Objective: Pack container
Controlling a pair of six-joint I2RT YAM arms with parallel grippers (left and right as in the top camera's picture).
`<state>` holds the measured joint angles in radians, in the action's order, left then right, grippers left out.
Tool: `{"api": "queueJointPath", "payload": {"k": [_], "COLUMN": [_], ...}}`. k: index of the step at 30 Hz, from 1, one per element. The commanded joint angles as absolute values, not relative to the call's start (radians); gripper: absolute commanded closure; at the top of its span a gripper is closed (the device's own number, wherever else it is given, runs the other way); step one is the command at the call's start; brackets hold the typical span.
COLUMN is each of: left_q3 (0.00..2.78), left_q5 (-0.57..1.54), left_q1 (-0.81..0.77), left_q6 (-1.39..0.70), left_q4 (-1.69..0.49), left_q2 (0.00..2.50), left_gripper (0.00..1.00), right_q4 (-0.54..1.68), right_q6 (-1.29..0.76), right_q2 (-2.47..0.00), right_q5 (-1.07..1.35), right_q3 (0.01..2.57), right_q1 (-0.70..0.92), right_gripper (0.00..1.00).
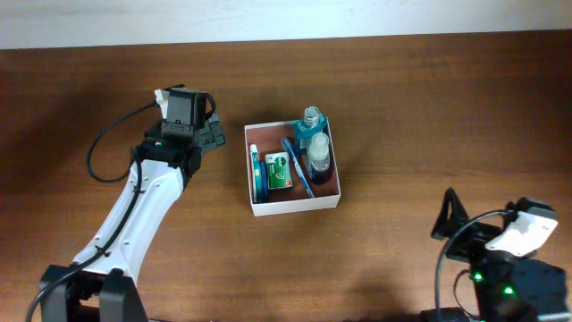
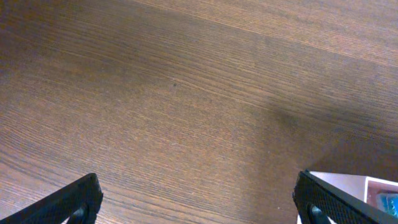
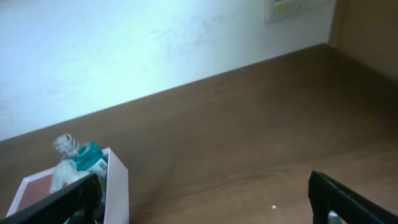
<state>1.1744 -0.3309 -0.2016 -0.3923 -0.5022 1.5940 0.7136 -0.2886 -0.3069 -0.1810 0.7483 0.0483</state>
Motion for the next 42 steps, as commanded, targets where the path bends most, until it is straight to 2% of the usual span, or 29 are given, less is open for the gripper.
{"api": "queueJointPath", "payload": {"k": [1, 11, 17, 30, 42], "left_q3": [1.185, 1.185, 1.185, 1.185, 1.185], "left_q5": [-0.345, -0.345, -0.345, -0.345, -0.345], "left_q1": [-0.200, -0.200, -0.200, -0.200, -0.200], "left_q6": [-0.388, -0.388, -0.388, -0.388, -0.388], "left_q4": [-0.503, -0.503, -0.503, -0.503, -0.503], "left_q2": [1.584, 1.584, 1.584, 1.584, 1.584], "left_gripper": [0.01, 0.01, 0.00, 0.01, 0.01], "right_q4": [0.635, 0.372, 0.256, -0.238, -0.281], "right_q6": [-0.296, -0.296, -0.296, -0.295, -0.295], "right_q2": [-0.225, -0.002, -0.003, -0.003, -0.003], "right_q5": [-0.152, -0.124, -0.115, -0.090, -0.102], "right_q3": [0.620, 0.337, 0.280, 0.131, 0.117], "right_q1": [0.045, 0.045, 0.046, 0.045, 0.045], "right_gripper": [0.02, 0.02, 0.02, 0.02, 0.02]}}
